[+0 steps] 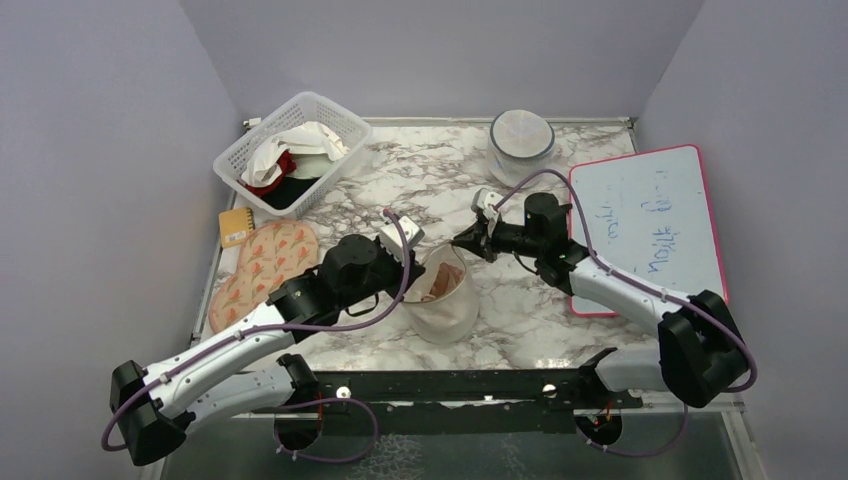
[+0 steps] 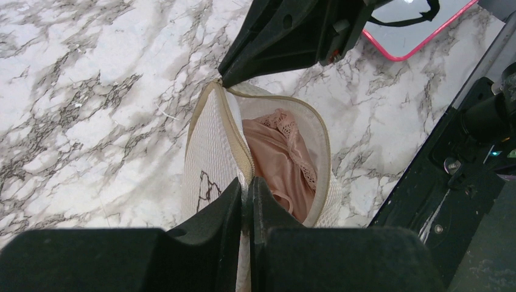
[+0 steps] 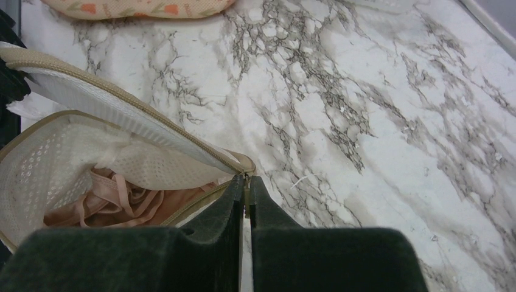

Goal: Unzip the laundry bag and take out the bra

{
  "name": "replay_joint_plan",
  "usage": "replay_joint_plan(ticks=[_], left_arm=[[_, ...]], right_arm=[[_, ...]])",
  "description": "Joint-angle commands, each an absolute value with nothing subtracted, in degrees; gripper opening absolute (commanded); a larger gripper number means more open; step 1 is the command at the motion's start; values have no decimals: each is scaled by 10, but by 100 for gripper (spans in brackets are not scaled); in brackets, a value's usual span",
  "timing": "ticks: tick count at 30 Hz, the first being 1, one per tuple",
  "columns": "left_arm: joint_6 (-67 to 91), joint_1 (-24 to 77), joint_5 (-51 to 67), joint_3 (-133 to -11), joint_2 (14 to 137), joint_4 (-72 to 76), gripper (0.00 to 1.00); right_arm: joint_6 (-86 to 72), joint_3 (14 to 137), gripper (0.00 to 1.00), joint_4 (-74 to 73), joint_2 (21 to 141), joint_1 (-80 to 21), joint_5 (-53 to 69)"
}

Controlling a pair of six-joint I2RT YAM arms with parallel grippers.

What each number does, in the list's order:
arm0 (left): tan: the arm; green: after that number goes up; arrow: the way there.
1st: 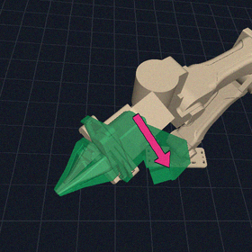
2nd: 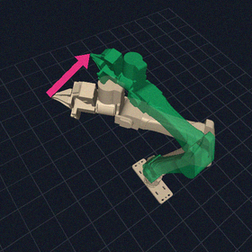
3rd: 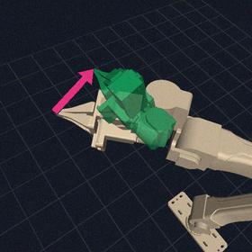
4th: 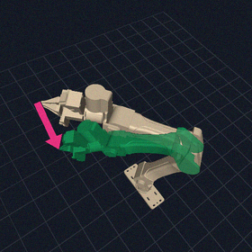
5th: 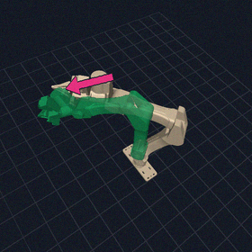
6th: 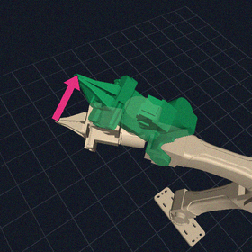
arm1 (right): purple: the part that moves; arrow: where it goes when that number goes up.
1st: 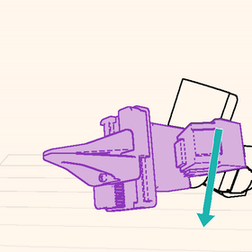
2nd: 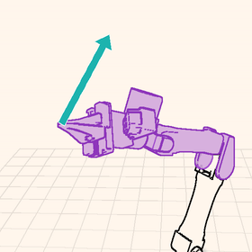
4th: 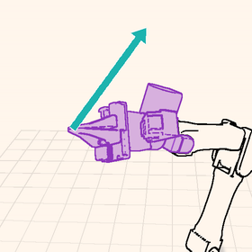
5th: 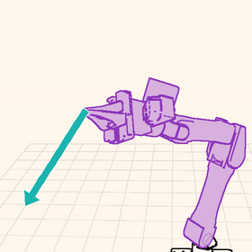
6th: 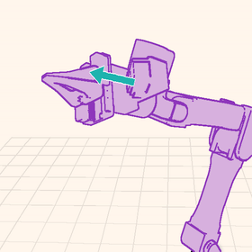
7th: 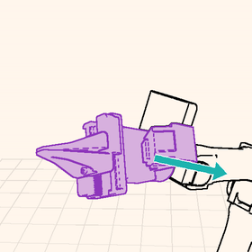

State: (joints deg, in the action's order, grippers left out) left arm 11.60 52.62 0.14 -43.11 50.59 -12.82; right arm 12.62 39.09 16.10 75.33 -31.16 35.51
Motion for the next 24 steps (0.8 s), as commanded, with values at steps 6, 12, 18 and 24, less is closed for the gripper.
replay_joint_plan(ticks=[6, 12, 18, 24], left_arm=[[125, 528, -10, -431, 523, -135, 0], [131, 528, -5, -465, 587, -134, 17], [139, 528, -22, -485, 617, -115, 48], [128, 528, -24, -502, 656, -79, 51]], right_arm=[[186, 405, 1, 71, 709, -297, 398], [175, 407, 1, 48, 679, -297, 427], [171, 418, 1, 27, 668, -298, 448], [164, 420, 1, 24, 662, -299, 462]])
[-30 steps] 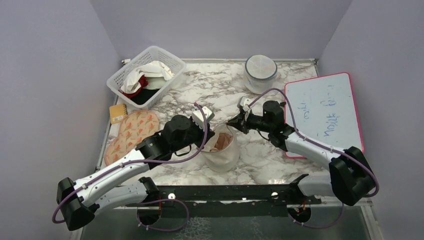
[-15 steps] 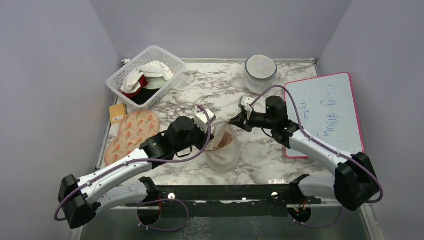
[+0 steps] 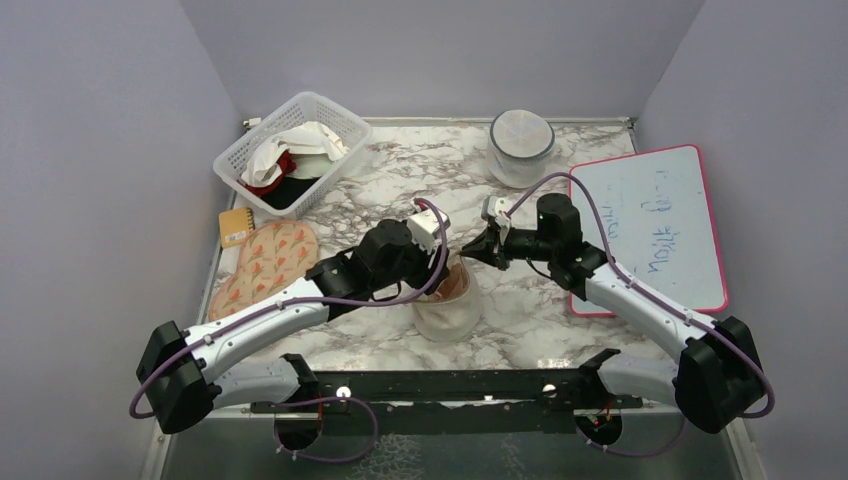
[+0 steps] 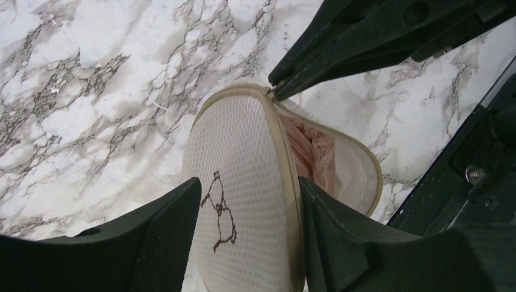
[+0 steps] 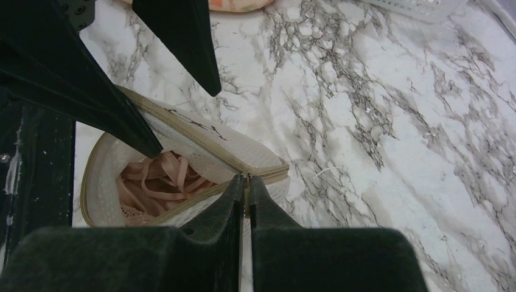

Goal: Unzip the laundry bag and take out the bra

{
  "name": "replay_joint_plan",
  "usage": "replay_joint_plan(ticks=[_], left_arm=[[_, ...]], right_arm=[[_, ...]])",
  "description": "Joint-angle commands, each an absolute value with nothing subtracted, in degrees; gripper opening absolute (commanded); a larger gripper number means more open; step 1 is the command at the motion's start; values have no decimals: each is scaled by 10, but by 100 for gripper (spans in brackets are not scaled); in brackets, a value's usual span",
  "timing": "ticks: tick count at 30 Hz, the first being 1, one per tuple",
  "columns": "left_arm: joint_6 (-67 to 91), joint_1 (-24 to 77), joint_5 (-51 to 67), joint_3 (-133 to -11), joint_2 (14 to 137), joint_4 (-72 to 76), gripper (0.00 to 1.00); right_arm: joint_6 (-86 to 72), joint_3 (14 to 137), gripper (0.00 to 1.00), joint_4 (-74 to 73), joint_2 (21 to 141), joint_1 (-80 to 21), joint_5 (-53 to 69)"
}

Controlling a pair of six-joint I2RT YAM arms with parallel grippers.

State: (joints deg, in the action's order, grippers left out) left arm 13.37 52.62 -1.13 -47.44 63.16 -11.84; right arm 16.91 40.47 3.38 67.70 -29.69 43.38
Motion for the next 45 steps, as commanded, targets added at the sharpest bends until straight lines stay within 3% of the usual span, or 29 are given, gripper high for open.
replay_joint_plan(ticks=[1, 5, 12, 16, 25, 33, 39, 45], left_arm=[[125, 528, -21, -509, 671, -78, 51], [111, 528, -9, -532, 703, -80, 43], [82, 529, -5, -523, 660, -86, 10], [60, 529, 9, -510, 607, -90, 0], [47, 529, 9, -494, 498, -96, 0], [46, 529, -12, -484, 482, -130, 0], [49, 529, -27, -481, 518, -152, 16], [49, 529, -24, -499, 573, -131, 38]], right_arm=[[163, 419, 1, 24, 661, -299, 464], [169, 416, 1, 17, 653, -301, 455], [183, 412, 1, 8, 643, -300, 438], [177, 405, 1, 24, 644, -301, 428], [162, 411, 1, 62, 675, -300, 407], [185, 441, 1, 52, 708, -300, 430], [202, 455, 1, 20, 706, -300, 468], [197, 459, 1, 2, 690, -304, 481]])
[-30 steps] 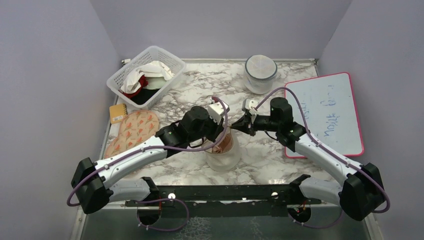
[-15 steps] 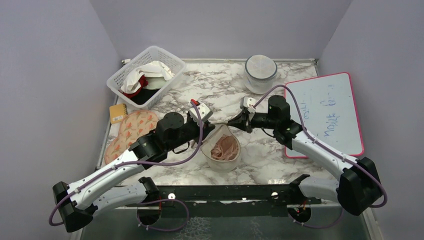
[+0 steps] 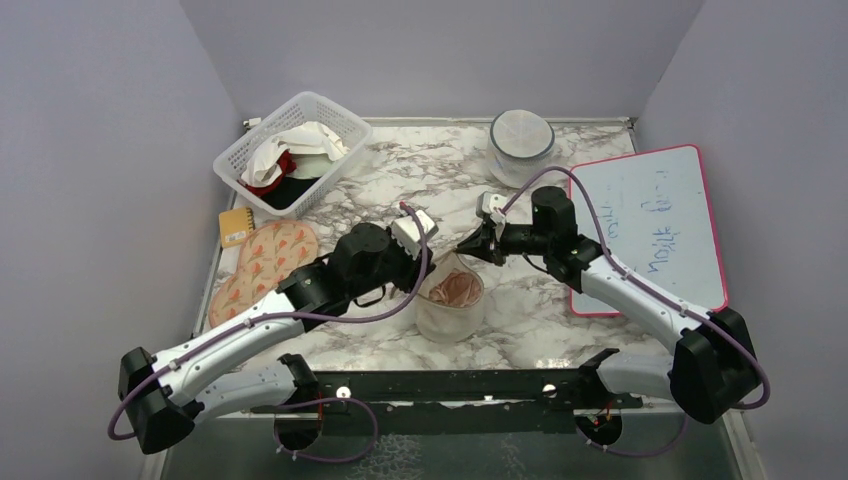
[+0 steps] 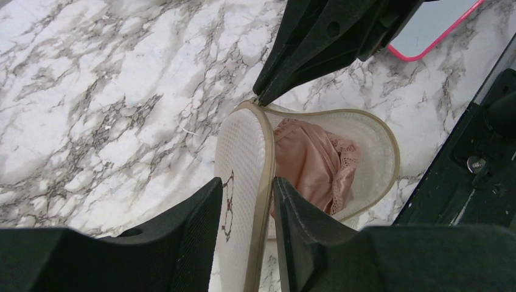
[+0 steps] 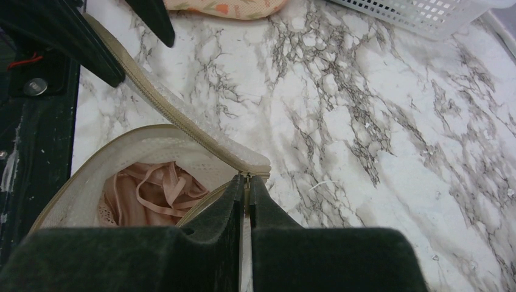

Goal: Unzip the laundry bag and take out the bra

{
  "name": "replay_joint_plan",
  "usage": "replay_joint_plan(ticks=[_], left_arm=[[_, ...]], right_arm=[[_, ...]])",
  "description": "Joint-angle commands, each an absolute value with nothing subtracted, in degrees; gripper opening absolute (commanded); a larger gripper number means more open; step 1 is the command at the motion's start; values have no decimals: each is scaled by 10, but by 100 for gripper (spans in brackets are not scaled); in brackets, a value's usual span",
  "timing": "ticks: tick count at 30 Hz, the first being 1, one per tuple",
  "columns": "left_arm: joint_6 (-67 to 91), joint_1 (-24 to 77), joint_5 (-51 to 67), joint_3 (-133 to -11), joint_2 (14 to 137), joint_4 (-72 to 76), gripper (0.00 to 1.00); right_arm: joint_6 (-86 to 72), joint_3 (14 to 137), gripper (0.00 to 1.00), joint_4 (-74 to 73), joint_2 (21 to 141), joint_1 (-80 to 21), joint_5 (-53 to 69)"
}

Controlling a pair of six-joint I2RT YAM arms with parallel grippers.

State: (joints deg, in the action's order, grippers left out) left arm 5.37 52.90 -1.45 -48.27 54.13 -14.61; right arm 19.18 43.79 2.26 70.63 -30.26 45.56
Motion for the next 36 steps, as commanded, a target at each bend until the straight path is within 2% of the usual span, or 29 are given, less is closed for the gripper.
replay_joint_plan(ticks=[1, 4, 10, 14, 21, 36], left_arm=[[50, 529, -20, -504, 585, -127, 41], [51, 529, -9, -518, 622, -110, 48], [31, 529, -16, -548, 680, -99, 48], [22, 530, -19, -554, 688, -99, 34], [8, 530, 8, -540, 644, -105, 1], [-87, 531, 85, -507, 468, -103, 0]], right_arm=[[196, 458, 1, 2, 688, -305, 482], [191, 456, 1, 1, 682, -309, 482], [187, 453, 1, -3, 671, -313, 484], [183, 446, 1, -2, 661, -313, 482], [173, 436, 1, 20, 664, -314, 470], [163, 452, 1, 76, 728, -314, 471]])
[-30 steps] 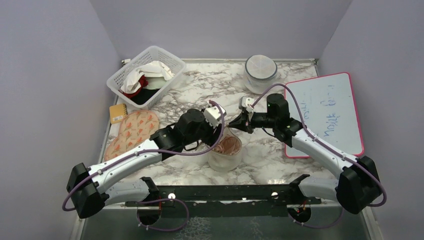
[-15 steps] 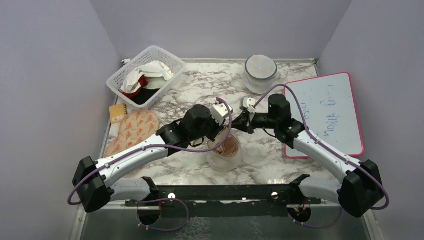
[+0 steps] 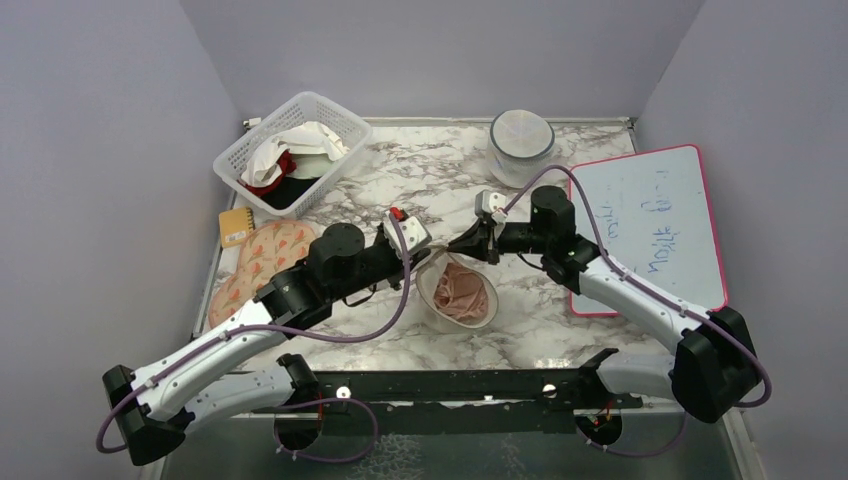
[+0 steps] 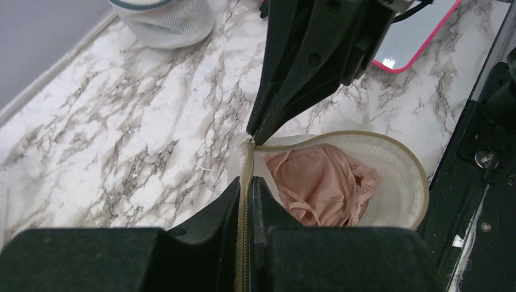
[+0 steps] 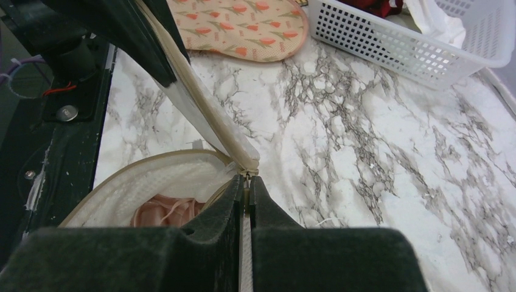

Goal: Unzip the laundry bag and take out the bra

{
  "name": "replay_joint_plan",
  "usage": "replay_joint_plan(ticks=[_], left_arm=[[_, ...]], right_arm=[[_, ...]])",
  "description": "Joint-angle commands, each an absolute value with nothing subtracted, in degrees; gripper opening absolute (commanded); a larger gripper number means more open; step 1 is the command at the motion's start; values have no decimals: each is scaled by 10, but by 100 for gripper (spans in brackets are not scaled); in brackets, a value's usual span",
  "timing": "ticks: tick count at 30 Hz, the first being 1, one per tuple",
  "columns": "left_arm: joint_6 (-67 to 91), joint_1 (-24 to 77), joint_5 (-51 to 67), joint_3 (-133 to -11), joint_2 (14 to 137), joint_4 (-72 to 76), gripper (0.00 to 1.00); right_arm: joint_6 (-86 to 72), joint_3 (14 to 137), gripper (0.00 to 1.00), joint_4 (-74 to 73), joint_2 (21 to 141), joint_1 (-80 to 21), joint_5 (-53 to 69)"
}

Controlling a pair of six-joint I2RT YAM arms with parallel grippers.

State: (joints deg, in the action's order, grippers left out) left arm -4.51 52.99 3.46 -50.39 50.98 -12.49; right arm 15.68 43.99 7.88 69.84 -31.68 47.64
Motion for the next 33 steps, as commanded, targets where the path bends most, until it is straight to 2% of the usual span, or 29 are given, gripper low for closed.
replay_joint_plan(ticks=[1, 10, 19, 33], left_arm=[[-91, 531, 91, -508, 463, -103, 0], [-116, 531, 126, -511, 448, -102, 0], [-123, 531, 158, -503, 424, -102, 0], [-118, 531, 213, -484, 402, -69, 0]], right_arm=[[166, 456, 1, 76, 735, -314, 477], [223, 487, 1, 41, 787, -314, 536], [250, 504, 1, 15, 785, -313, 538], [268, 542, 1, -12, 817, -313, 618]])
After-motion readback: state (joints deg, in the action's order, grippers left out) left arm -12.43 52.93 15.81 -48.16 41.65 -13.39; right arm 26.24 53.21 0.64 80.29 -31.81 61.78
